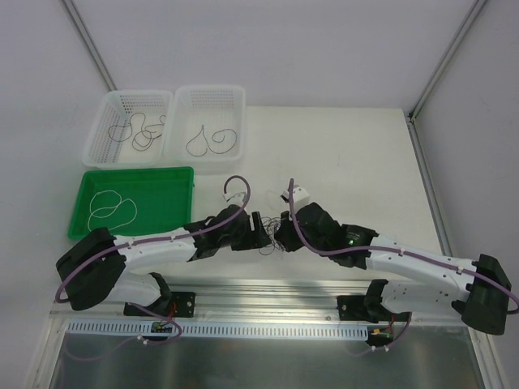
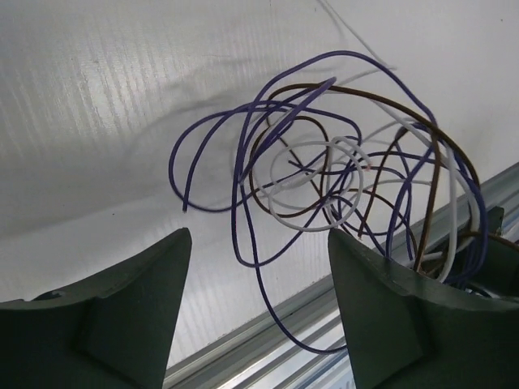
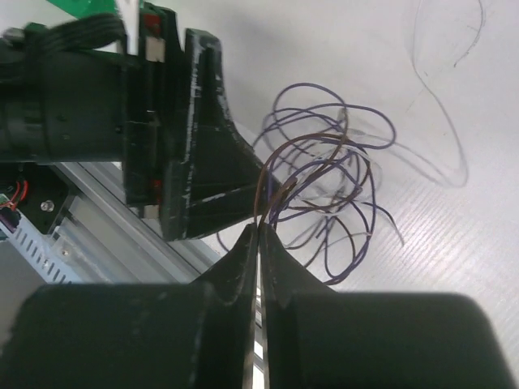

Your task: Untangle the cables

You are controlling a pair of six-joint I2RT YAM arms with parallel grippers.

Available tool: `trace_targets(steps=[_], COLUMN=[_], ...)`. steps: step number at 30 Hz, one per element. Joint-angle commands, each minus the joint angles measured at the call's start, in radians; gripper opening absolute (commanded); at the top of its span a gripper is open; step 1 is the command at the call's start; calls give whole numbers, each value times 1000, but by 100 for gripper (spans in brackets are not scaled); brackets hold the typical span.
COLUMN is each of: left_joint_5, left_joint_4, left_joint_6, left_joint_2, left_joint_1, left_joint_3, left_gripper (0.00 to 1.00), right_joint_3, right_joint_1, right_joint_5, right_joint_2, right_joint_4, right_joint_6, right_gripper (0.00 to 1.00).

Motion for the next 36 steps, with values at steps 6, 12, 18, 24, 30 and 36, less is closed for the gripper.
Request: trace_targets(steps=[6,12,18,24,30,36], left_joint_5=[-47,-103,-263,-341,-312,-308], left_joint_4=[139,147,46,-94,-165,-194], left_joint_6=[-56,-50,15,64,111,144], left_joint_2=[101,103,21,-92,-178,-195], left_joint_1=[-24,-24,-21,68,216,239], left_joint_3=[52,34,15,-23,-57,-42], left_gripper=[26,0,0,0,0,0], right_joint_3=[-13,-15,8,24,60,82], right_joint_1=[-3,-2,-11,-95,-166,-177], right_joint_5=[-27,11,188,419,525,539], right_joint_2=[-82,-151,-250,-445,-580,-584], right_joint_4=[62,4,-196,-446,-601,-655], right_joint_6=[6,-7,-10,35,43,53], right_gripper=[1,1,1,1,1,1])
